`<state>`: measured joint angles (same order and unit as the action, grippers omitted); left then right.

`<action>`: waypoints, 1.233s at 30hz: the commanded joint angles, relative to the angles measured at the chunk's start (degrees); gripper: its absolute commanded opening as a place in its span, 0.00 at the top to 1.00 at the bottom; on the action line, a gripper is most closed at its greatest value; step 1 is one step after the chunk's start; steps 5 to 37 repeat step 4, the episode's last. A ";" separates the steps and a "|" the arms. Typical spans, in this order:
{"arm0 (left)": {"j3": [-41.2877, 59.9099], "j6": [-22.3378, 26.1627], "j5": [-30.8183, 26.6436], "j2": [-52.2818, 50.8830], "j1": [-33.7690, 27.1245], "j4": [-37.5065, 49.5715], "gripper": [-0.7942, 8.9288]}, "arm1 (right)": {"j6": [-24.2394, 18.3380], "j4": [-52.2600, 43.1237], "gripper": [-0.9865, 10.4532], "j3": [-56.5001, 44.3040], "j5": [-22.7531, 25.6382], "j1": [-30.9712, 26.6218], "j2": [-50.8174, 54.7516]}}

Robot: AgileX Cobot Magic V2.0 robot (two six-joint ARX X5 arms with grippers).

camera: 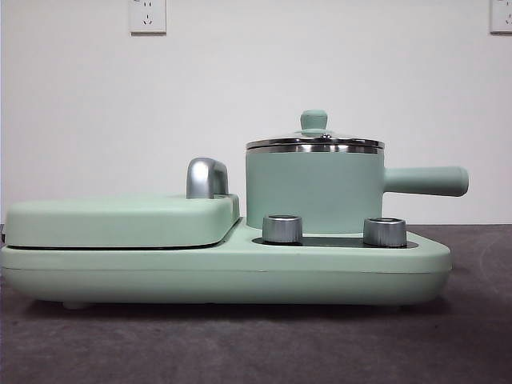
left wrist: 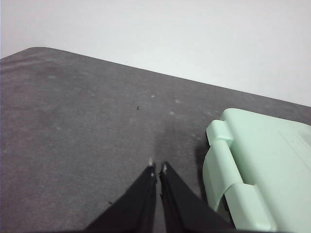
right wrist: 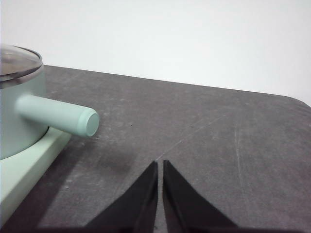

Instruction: Put the buns in a small steamer

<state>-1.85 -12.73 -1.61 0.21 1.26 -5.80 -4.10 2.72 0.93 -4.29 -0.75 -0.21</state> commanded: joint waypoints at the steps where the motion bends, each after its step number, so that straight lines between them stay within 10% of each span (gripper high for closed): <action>1: 1.11 0.00 0.00 -0.02 0.04 0.70 0.90 | 0.68 -0.55 0.90 -0.26 0.04 0.09 0.00; 37: 1.11 0.00 0.00 -0.02 0.04 0.70 0.90 | 0.70 -0.55 0.90 -0.26 0.04 0.09 0.00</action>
